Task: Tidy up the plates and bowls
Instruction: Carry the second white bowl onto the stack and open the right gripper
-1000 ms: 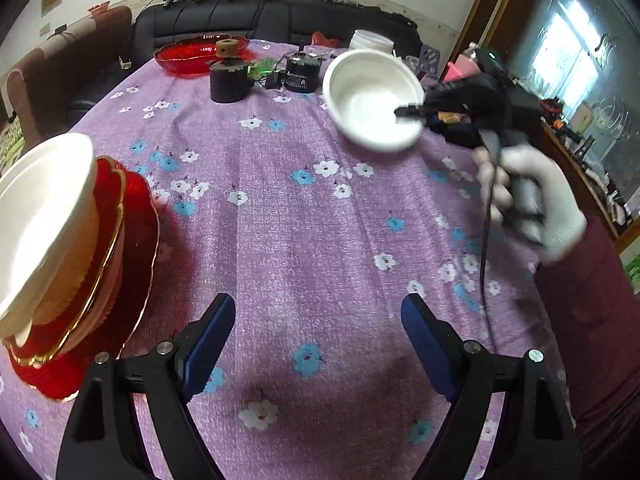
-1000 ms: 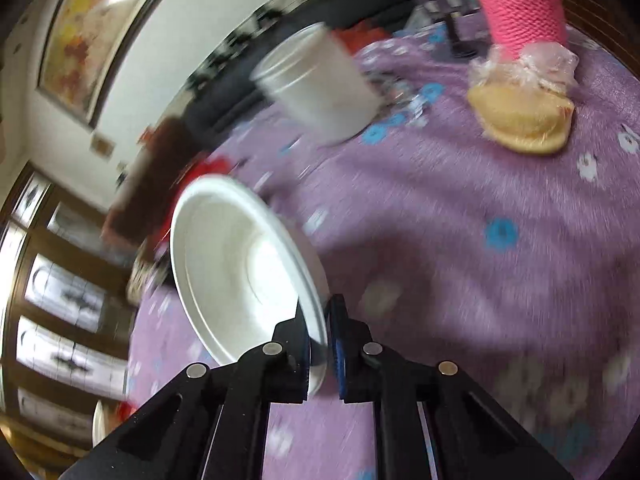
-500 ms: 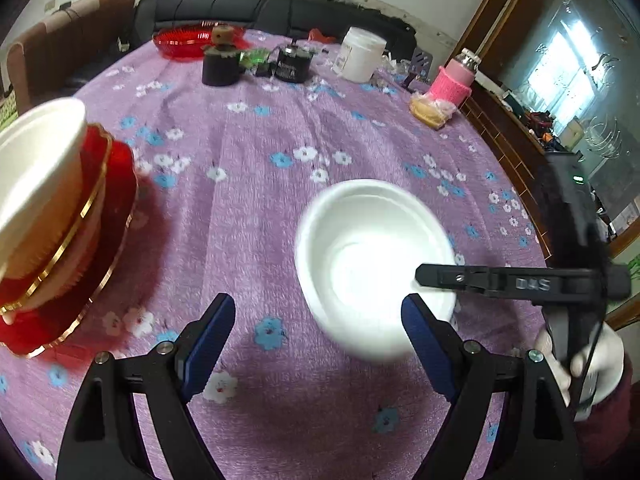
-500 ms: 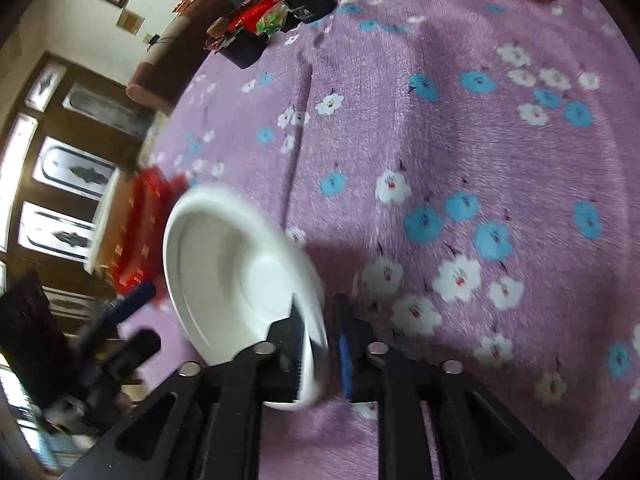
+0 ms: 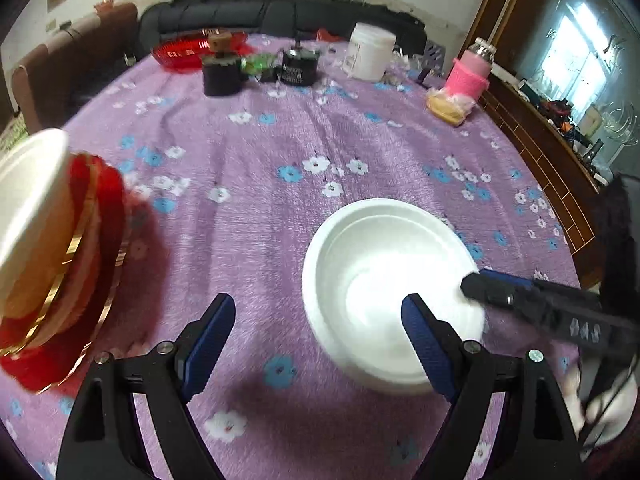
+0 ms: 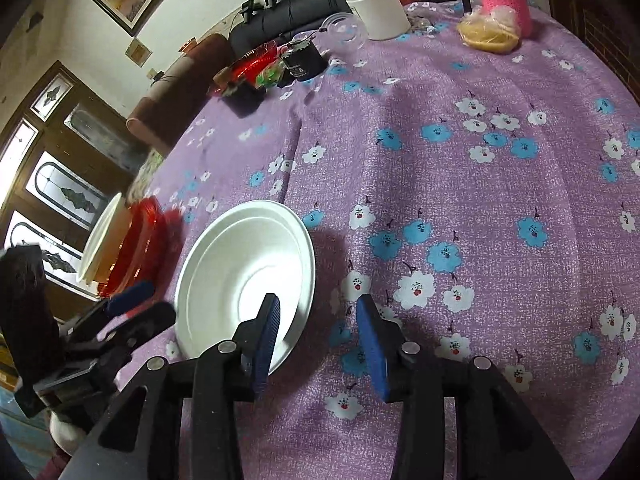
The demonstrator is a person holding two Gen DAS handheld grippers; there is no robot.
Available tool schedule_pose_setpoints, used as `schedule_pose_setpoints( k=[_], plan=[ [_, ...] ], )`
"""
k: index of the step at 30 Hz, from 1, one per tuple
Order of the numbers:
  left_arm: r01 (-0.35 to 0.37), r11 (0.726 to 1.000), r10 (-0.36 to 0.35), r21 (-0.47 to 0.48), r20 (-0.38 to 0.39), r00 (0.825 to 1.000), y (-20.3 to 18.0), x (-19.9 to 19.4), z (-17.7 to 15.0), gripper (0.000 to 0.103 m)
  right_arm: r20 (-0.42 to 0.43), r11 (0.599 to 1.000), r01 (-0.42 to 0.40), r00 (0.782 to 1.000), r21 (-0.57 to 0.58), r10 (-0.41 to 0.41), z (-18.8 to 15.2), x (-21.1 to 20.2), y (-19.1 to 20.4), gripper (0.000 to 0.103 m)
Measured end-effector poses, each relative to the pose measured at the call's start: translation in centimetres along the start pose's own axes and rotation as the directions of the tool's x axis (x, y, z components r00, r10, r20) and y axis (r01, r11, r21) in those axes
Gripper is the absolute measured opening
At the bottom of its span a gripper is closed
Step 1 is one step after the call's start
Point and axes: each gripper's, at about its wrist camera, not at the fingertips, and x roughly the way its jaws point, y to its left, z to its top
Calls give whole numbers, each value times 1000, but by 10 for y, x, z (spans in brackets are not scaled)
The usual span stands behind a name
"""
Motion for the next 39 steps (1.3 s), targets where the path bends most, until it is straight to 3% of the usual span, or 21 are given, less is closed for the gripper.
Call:
schedule_pose_setpoints(
  k=[3, 5, 6, 7, 14, 18, 21, 25, 30, 37, 39],
  plan=[
    [23, 999, -25, -32, -47, 999, 3, 18, 4, 81, -3, 1000, 3, 1000, -6, -3, -2, 8, 6, 37],
    [43, 998, -46, -38, -60, 997, 3, 26, 5, 53, -7, 1000, 5, 1000, -11, -5, -3, 11, 9, 27],
    [49, 998, -52, -40, -79, 996, 3, 31, 5, 26, -9, 1000, 8, 1000, -16, -8, -5, 13, 12, 20],
    [73, 996, -78, -52, -105, 991, 4, 35, 3, 16, -13, 1000, 7, 1000, -21, -8, -6, 13, 14, 17],
    [114, 989, -116, -89, -21, 993, 12, -8, -6, 16, 58, 993, 45, 998, -109, -39, -9, -8, 45, 16],
    [132, 986, -124, -105, 73, 990, 28, -58, -2, 25, 105, 988, 2, 994, -152, 14, 3, -26, 80, 16],
    [105, 987, -87, -122, 144, 986, 50, -95, 6, 29, 125, 978, -43, 990, -203, 69, 17, -29, 116, 16],
    [1, 987, 35, -161, 217, 976, 94, -136, 18, 32, 118, 956, -101, 983, -276, 138, 33, -18, 168, 16],
    [-138, 963, 186, -231, 199, 962, 150, -152, 29, 34, 32, 929, -212, 972, -304, 232, 52, 23, 228, 17],
    [-216, 930, 260, -296, 116, 959, 206, -130, 35, 34, -33, 923, -204, 978, -325, 205, 60, 79, 274, 17],
    [-229, 929, 269, -290, 104, 958, 211, -126, 33, 41, -37, 923, -180, 983, -339, 178, 58, 90, 279, 17]
  ],
)
